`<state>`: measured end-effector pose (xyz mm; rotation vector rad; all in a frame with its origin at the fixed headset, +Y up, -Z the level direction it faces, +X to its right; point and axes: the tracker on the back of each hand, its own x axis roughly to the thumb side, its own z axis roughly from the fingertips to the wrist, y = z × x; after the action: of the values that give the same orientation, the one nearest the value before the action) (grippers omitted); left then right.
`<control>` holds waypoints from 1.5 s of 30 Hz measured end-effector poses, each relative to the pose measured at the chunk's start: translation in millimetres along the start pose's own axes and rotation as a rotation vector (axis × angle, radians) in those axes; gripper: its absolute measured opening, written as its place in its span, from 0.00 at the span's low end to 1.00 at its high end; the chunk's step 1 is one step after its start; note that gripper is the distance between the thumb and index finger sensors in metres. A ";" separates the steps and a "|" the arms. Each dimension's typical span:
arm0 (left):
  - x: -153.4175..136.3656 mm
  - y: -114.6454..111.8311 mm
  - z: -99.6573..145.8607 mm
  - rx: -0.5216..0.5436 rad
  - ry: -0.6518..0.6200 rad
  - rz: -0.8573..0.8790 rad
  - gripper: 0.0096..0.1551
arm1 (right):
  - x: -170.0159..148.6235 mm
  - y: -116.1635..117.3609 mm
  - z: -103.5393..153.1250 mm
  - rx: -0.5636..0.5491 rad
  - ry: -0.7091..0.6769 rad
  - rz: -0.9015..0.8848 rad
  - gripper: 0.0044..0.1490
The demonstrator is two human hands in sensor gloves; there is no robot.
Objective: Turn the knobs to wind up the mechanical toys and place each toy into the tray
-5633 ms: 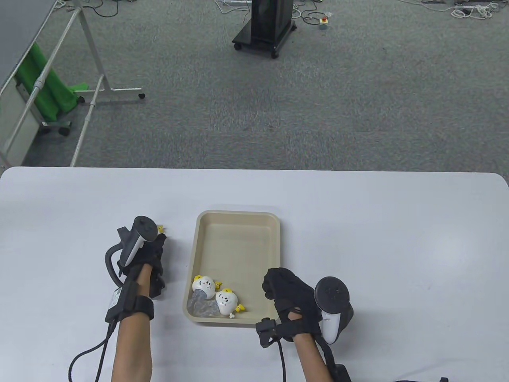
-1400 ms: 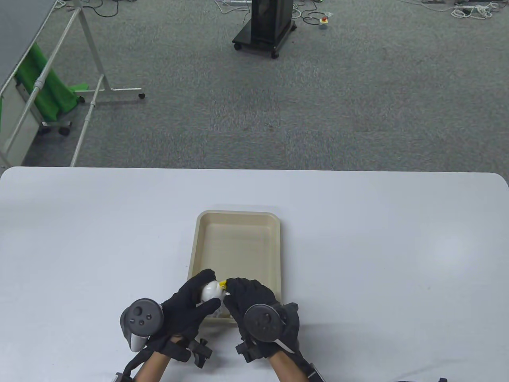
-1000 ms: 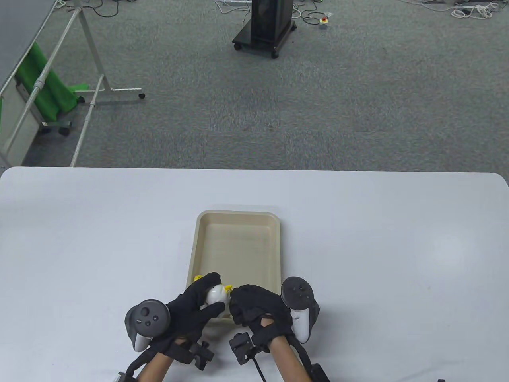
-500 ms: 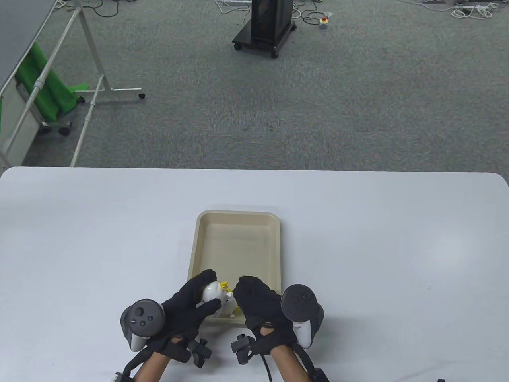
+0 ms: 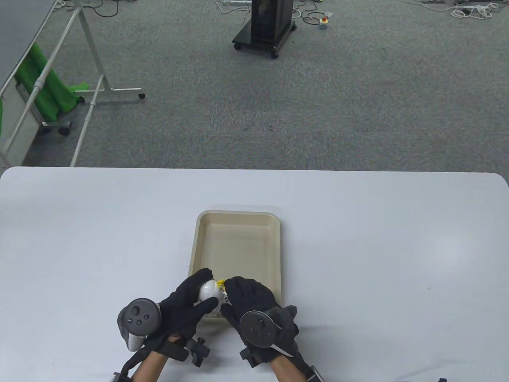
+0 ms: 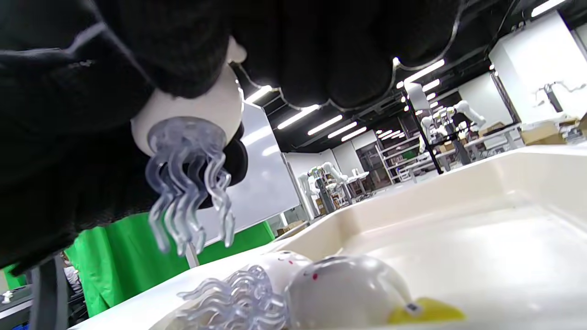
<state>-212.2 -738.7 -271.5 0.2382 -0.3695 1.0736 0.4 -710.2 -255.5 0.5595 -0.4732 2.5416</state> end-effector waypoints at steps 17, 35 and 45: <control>3.1 -5.5 -0.7 -0.047 -0.025 -0.002 0.42 | -39.8 -0.9 -11.4 0.102 0.233 -0.552 0.27; 7.8 -10.9 -0.6 -0.073 -0.057 -0.025 0.42 | -54.3 19.2 5.6 0.171 0.853 -0.957 0.24; -0.7 -3.0 -0.6 -0.026 -0.016 0.006 0.42 | -41.1 -3.6 -2.0 -0.026 0.467 -0.608 0.31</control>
<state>-209.7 -740.5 -272.4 0.2232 -0.3987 1.0727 34.3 -722.3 -275.6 0.0618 -0.1319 1.9811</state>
